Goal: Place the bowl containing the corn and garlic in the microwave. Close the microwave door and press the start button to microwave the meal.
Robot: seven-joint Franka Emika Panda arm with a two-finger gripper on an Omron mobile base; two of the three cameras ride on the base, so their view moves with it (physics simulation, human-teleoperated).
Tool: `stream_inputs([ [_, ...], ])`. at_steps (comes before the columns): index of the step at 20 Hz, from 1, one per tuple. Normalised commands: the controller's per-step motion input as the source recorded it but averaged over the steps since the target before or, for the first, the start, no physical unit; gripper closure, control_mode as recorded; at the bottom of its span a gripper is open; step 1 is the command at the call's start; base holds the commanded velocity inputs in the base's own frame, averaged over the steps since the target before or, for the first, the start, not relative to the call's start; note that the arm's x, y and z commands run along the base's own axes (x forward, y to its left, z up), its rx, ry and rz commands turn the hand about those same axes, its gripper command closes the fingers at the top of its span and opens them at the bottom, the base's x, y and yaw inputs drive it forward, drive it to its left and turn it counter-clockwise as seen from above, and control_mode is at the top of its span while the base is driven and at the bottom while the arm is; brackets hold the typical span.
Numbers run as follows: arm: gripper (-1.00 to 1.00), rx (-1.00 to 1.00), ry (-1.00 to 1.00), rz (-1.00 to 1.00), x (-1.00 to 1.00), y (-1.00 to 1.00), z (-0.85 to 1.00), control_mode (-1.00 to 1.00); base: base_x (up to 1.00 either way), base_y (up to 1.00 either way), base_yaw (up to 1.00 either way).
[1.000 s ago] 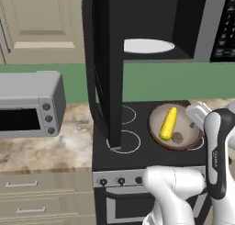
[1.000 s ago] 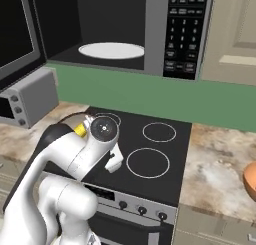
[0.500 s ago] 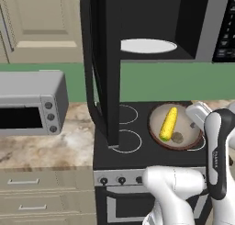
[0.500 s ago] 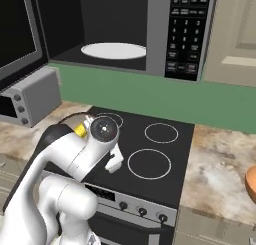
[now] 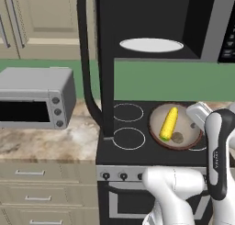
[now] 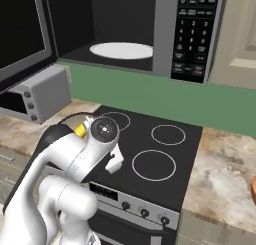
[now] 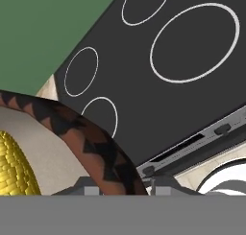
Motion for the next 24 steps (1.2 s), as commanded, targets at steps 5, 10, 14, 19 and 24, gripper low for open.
stream_inputs([
  [5, 1.0, 0.0, 0.0, 0.0, 0.0, 0.0, 0.0, 1.0, 0.22, -0.01, 0.24],
  [10, 1.0, 0.0, 0.0, 0.0, 0.0, 0.0, 0.0, 1.0, 0.41, 0.0, 0.14],
  [14, 1.0, 0.0, 0.0, 0.0, 0.02, 0.0, 0.0, -1.0, 0.09, 0.0, 0.03],
  [19, 1.0, 0.0, 0.0, 0.0, 0.02, 0.0, 0.03, -1.0, 0.0, 0.0, 0.0],
  [24, 1.0, 0.0, -0.05, 0.0, 0.0, 0.0, 0.42, -1.0, 0.0, 0.0, 0.0],
])
